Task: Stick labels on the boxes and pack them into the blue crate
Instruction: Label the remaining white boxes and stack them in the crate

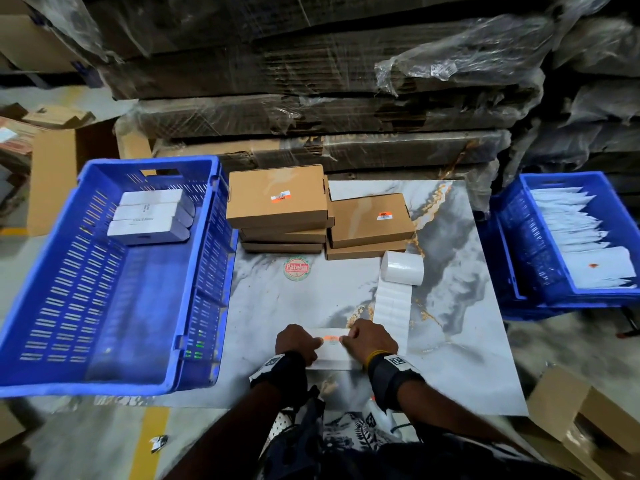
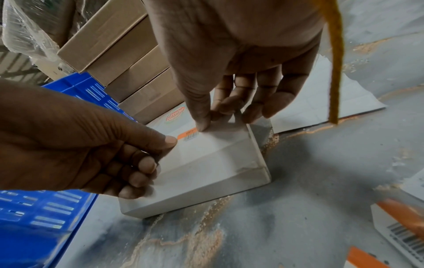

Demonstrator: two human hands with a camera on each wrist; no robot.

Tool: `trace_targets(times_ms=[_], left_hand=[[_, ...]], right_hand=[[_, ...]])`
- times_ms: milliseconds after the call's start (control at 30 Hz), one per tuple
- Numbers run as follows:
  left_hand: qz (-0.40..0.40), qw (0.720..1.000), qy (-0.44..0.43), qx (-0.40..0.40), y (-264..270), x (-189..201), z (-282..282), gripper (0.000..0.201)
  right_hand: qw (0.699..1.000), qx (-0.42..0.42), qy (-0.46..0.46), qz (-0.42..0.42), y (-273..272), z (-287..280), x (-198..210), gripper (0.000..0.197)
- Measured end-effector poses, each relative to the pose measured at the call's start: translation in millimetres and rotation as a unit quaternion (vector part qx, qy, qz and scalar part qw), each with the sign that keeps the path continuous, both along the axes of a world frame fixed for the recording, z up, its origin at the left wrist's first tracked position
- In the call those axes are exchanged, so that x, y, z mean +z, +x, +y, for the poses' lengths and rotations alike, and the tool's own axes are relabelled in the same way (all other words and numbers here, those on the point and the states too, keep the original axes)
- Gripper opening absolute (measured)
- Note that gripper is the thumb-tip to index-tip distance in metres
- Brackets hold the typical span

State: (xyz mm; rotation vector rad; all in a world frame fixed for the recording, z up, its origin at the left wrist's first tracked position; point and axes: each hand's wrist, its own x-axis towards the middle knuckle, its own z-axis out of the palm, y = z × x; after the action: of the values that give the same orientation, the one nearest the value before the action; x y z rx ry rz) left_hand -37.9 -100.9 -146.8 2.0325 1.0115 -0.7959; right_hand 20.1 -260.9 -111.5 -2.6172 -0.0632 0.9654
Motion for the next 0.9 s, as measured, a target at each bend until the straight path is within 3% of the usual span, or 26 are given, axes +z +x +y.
trace_targets(times_ms=[100, 233, 333, 433, 500, 667, 800, 900], left_hand=[[0.003, 1.000, -0.015, 0.009, -1.4, 8.1, 0.6, 0.033], [-0.025, 0.998, -0.012, 0.058, -8.0, 38.4, -5.6, 0.019], [-0.083, 0.992, 0.014, 0.099, -18.1, 51.7, -11.2, 0.025], [-0.130, 0.978, -0.011, 0.160, -24.4, 54.3, -16.7, 0.009], [-0.146, 0.973, -0.027, 0.176, -27.3, 50.8, -16.2, 0.007], [-0.150, 0.962, -0.069, 0.216, -35.1, 44.3, -15.9, 0.012], [-0.142, 0.982, 0.026, 0.122, -37.5, 48.7, -7.2, 0.014], [-0.155, 0.981, 0.080, 0.089, -37.6, 55.8, -1.5, 0.025]], right_hand=[[0.999, -0.013, 0.036, 0.008, -0.2, -4.8, 0.5, 0.015], [0.995, 0.042, 0.094, -0.014, -1.0, -15.6, -3.6, 0.032], [0.985, 0.132, 0.093, -0.065, -7.5, -23.3, -6.8, 0.064], [0.969, 0.233, 0.056, -0.063, -12.9, -27.2, -10.8, 0.103], [0.959, 0.277, 0.034, -0.053, -13.6, -25.9, -11.7, 0.113], [0.947, 0.313, 0.003, -0.067, -12.3, -20.5, -10.8, 0.107], [0.940, 0.335, 0.025, -0.068, -5.3, -21.1, -6.1, 0.095], [0.940, 0.330, 0.050, -0.072, 1.0, -23.9, 5.1, 0.095]])
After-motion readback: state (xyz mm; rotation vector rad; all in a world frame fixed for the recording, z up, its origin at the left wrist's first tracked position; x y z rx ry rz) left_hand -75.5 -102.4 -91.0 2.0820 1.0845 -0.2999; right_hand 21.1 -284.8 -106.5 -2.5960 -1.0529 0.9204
